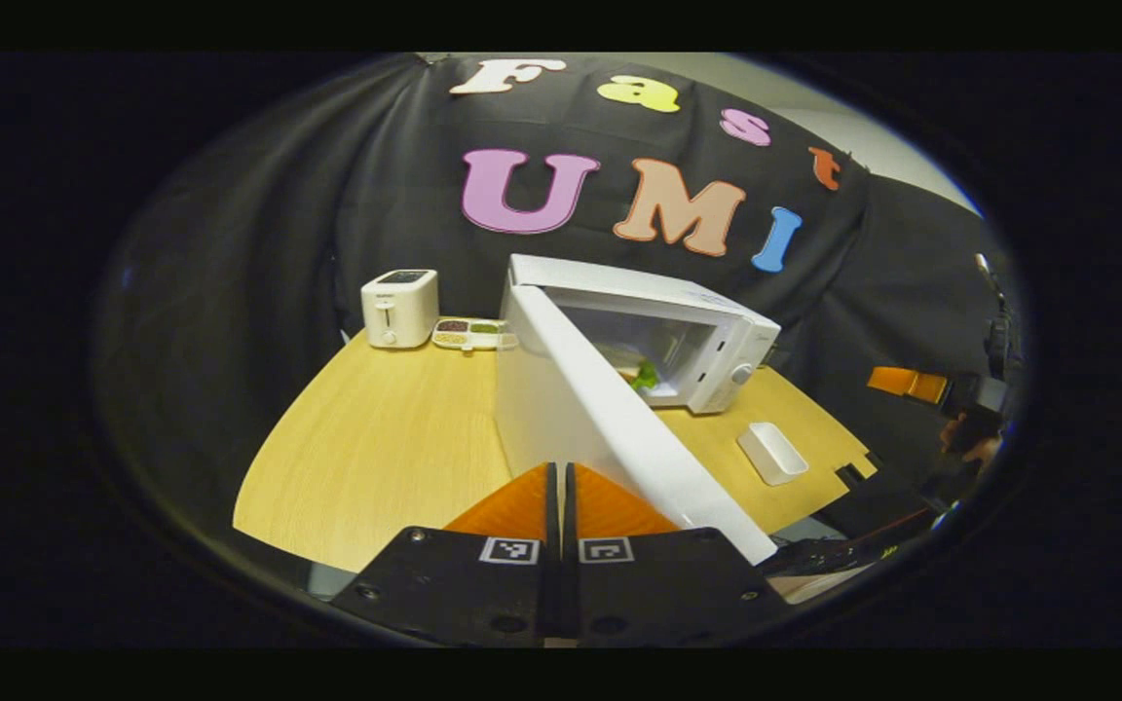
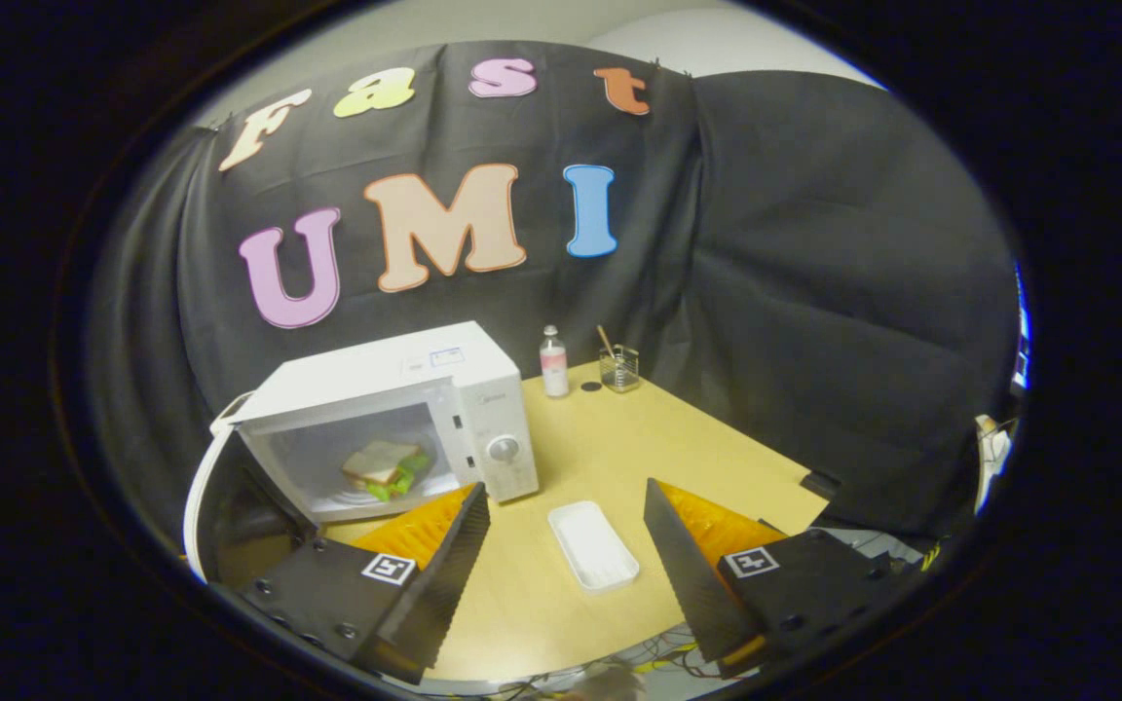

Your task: Open the microwave oven with the left hand, put the food in, and close the microwave oven.

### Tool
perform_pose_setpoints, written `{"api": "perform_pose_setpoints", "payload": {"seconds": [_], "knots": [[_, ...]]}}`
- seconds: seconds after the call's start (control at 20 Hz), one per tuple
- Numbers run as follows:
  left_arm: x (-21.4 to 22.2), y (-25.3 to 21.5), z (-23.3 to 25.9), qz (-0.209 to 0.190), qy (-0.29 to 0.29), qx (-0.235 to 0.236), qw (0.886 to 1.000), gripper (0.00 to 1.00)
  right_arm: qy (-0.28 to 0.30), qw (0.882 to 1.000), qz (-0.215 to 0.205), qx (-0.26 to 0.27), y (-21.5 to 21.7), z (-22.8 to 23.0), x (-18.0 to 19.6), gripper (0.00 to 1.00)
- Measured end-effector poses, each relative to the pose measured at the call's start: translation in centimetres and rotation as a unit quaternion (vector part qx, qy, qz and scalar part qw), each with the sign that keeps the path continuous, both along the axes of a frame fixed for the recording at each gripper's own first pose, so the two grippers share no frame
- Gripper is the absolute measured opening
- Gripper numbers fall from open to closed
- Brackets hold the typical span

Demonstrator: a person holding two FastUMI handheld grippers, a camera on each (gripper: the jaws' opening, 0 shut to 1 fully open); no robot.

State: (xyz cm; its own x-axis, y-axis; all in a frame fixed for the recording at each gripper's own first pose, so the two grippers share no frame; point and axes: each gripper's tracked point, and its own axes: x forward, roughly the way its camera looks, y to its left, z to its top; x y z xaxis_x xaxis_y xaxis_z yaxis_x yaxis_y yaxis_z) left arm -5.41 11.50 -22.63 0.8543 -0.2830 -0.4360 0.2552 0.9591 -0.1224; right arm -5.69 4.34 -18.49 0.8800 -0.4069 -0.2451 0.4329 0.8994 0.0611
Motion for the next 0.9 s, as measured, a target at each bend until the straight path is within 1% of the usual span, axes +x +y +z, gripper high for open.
{"api": "perform_pose_setpoints", "payload": {"seconds": [0.05,0.1,0.3,0.55,0.6,0.65,0.7,0.75,0.8,0.85,0.9], "knots": [[0.3,-0.8,0.0,-0.005,0.001,0.002,1.000,0.03,0.002,1.000,0.000,0.002,-0.3,0.0,0.1,0.98],[0.6,-1.6,0.1,-0.008,0.002,0.003,1.000,0.00,0.002,1.000,0.000,0.004,-0.8,-0.1,0.4,0.92],[2.4,-5.2,-0.1,-0.022,0.010,0.001,1.000,0.01,0.005,1.000,0.000,0.011,-2.9,-0.4,1.9,0.92],[4.9,-10.0,-0.3,-0.037,0.014,0.008,0.999,0.00,0.011,1.000,0.007,0.017,-6.2,-0.4,4.1,0.92],[5.4,-11.0,-0.3,-0.038,0.015,0.008,0.999,0.00,0.011,1.000,0.009,0.015,-6.9,-0.3,4.5,0.99],[5.9,-12.0,-0.3,-0.039,0.015,0.007,0.999,0.01,0.011,1.000,0.012,0.013,-7.4,-0.1,5.1,0.99],[6.5,-12.9,-0.3,-0.039,0.015,0.006,0.999,0.01,0.012,1.000,0.016,0.010,-8.1,0.1,5.5,0.92],[7.1,-13.9,-0.4,-0.040,0.017,0.006,0.999,0.00,0.013,1.000,0.020,0.009,-8.7,0.2,6.1,0.92],[7.6,-14.7,-0.7,-0.039,0.018,0.008,0.999,0.00,0.015,1.000,0.023,0.008,-8.7,-1.2,5.9,0.92],[8.2,-15.6,-0.7,-0.038,0.018,0.008,0.999,0.01,0.018,0.999,0.028,0.008,-9.2,-1.2,6.4,0.92],[8.8,-16.4,-0.8,-0.036,0.018,0.007,0.999,0.01,0.019,0.999,0.033,0.008,-9.7,-1.1,6.9,0.99]]}}
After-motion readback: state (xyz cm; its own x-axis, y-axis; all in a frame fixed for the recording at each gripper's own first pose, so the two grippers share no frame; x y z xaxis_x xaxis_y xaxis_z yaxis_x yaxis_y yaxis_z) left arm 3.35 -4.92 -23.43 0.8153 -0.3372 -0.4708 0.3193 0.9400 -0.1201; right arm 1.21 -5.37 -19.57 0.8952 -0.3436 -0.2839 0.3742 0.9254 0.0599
